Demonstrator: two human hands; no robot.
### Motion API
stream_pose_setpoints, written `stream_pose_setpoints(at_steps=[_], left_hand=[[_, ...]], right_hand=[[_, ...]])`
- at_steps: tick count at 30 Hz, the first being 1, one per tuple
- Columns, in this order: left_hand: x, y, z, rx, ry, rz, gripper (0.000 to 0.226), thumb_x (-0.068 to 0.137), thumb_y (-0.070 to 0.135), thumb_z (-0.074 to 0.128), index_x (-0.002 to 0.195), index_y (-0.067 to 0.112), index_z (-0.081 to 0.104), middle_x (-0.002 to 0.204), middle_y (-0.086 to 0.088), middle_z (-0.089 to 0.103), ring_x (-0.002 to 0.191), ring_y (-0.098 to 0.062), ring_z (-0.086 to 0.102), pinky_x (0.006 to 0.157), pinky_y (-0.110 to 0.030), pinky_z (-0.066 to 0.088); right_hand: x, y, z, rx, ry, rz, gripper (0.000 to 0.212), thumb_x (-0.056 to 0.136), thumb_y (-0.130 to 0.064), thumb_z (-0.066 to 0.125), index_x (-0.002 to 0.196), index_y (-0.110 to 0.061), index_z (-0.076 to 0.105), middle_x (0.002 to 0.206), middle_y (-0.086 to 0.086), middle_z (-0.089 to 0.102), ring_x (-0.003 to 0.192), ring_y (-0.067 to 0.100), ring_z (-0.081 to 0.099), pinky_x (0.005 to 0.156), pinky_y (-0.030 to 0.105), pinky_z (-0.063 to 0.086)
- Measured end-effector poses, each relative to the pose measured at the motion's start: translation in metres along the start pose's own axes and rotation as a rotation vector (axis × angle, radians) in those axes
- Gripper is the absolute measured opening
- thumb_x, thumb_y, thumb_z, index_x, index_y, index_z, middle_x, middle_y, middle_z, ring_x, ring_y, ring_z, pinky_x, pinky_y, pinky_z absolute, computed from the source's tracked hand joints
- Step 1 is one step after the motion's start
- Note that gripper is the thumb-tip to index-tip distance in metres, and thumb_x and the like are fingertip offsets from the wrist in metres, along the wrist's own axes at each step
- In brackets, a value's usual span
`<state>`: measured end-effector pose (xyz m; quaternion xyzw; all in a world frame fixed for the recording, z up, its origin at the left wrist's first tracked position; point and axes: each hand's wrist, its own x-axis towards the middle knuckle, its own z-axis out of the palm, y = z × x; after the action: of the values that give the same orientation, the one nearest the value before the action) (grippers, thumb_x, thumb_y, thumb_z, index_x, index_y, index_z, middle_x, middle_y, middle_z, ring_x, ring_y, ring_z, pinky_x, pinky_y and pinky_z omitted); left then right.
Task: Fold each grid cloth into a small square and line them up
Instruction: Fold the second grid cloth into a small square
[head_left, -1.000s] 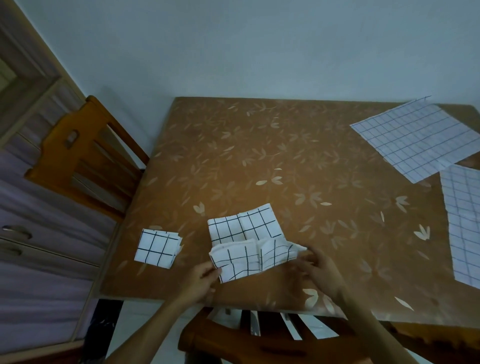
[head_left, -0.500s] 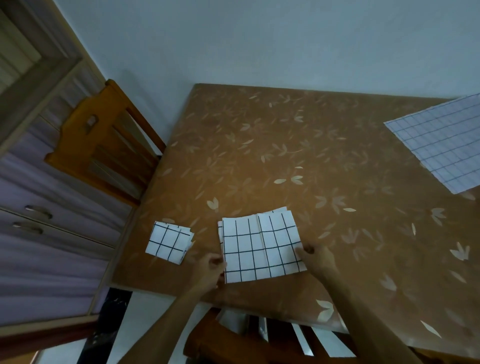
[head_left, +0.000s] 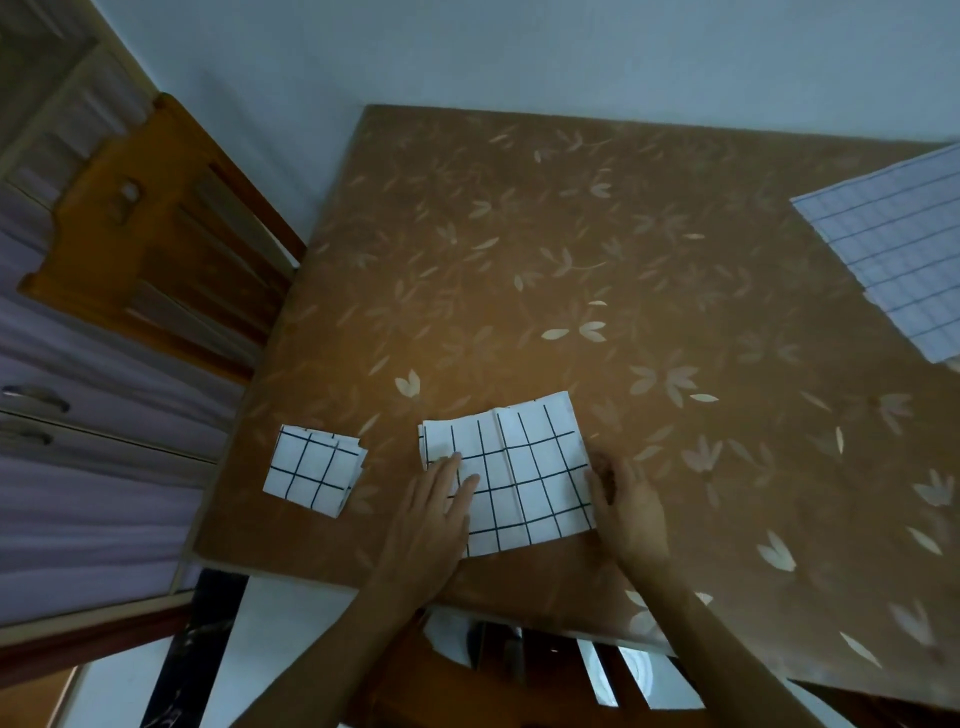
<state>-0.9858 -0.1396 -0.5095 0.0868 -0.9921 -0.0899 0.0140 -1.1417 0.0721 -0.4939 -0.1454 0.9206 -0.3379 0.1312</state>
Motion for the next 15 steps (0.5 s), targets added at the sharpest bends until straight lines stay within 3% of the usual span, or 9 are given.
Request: stream_pose_setpoints(at_steps=[3,6,9,15], left_hand=[[0.009,0.006,0.011,0.02,-0.119,0.063,0.056,0.098,0.03,0.047,0.15,0.013,0.037,0.16,-0.017,0.029,0.148,-0.032,0.028,0.116,-0.048,0.033],[0.01,0.005,0.019,0.017,-0.198,-0.005,0.061,0.102,0.041,0.034,0.157,0.016,0.022,0.165,-0.015,0.016,0.152,-0.03,0.016,0.121,-0.047,0.024],[0.009,0.004,0.023,-0.005,-0.213,-0.067,0.062,0.102,0.043,0.032,0.157,0.016,0.022,0.165,-0.014,0.013,0.152,-0.03,0.014,0.121,-0.047,0.024],[-0.002,-0.008,0.02,0.007,-0.237,-0.163,0.072,0.1,0.06,0.029,0.159,0.021,0.013,0.167,-0.012,0.003,0.154,-0.027,0.002,0.121,-0.049,0.021]], right_hand=[[-0.007,-0.017,0.023,-0.15,0.05,-0.306,0.032,0.092,-0.008,0.057,0.124,-0.012,0.057,0.12,0.006,0.058,0.108,0.023,0.053,0.087,0.039,0.05],[-0.01,-0.026,0.061,-0.295,-0.197,-0.414,0.05,0.098,-0.024,0.034,0.146,-0.011,0.04,0.159,0.011,0.029,0.147,0.027,0.025,0.116,0.043,0.029],[-0.006,-0.018,0.082,-0.383,-0.294,-0.414,0.057,0.102,-0.032,0.022,0.156,-0.013,0.019,0.165,0.007,0.006,0.152,0.024,0.004,0.121,0.045,0.018],[0.005,-0.002,0.073,-0.513,-0.272,-0.424,0.064,0.103,-0.05,0.022,0.157,-0.016,0.017,0.165,0.009,0.005,0.152,0.024,0.004,0.121,0.041,0.008]])
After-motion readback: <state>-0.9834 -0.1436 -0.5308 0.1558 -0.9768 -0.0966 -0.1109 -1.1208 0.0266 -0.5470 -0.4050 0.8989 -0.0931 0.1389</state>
